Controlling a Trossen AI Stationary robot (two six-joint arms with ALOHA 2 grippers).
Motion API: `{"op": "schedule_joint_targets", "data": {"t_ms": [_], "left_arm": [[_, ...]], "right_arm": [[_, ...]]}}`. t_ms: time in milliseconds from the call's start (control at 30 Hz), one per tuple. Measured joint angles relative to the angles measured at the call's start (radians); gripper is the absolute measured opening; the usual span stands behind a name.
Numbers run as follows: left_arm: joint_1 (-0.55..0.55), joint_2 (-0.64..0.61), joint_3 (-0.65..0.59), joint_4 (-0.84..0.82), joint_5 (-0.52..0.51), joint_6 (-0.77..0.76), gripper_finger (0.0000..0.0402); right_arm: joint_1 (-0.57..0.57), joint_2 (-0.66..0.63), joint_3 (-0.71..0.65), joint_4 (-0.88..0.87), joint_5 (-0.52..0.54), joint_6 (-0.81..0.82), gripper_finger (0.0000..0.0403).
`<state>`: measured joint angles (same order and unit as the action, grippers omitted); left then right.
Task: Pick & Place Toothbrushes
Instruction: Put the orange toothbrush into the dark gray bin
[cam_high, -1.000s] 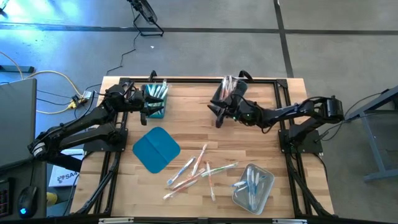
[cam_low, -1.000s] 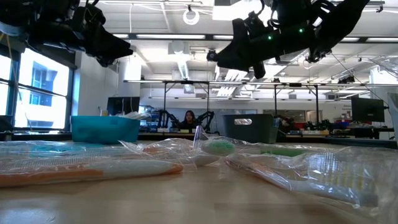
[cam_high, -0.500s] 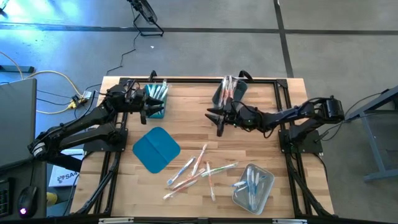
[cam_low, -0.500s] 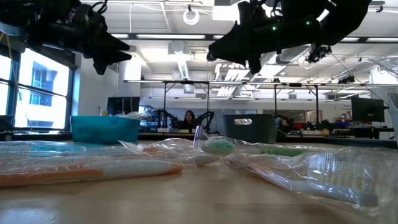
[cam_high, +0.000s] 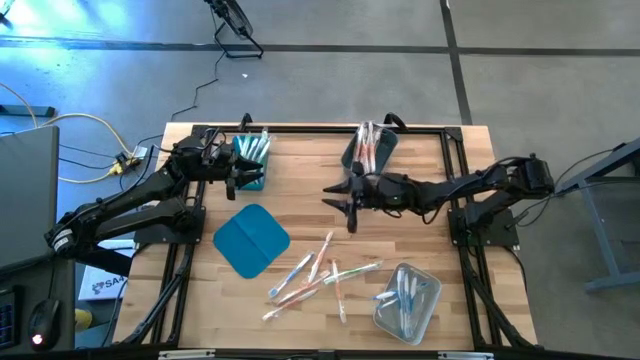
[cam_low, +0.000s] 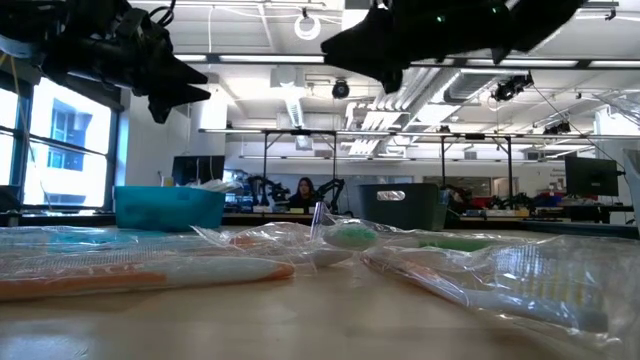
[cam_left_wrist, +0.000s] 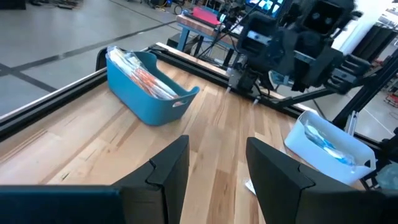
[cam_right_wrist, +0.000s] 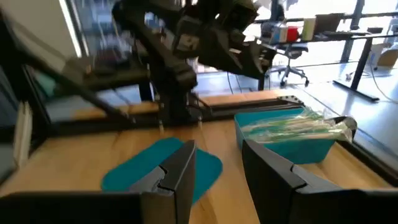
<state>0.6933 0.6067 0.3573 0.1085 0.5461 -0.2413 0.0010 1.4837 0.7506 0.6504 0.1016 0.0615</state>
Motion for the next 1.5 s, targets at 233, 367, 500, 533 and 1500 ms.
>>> {"op": "schedule_joint_targets", "data": {"t_ms": [233,367,500,533,1500], "left_arm": [[0.000,0.000,0.000,-0.009,0.000,0.000,0.0157],[0.000,0.000,0.000,-0.008,0.000,0.000,0.0157],[0.000,0.000,0.000,-0.007,0.000,0.000,0.0157],[0.000,0.000,0.000,-0.007,0.000,0.000,0.0157],[0.000,0.000,0.000,-0.060,-0.014,0.011,0.0157]], "right_arm": [[0.015,0.000,0.212,-0.357,0.001,-0.135,0.0125],[0.009,0.001,0.296,-0.497,0.004,-0.178,0.0125],[0.010,0.029,0.349,-0.558,-0.007,-0.215,0.0125],[0.011,0.042,0.364,-0.571,-0.013,-0.220,0.0125],[0.012,0.338,0.469,-0.860,-0.285,-0.280,0.0125]]}}
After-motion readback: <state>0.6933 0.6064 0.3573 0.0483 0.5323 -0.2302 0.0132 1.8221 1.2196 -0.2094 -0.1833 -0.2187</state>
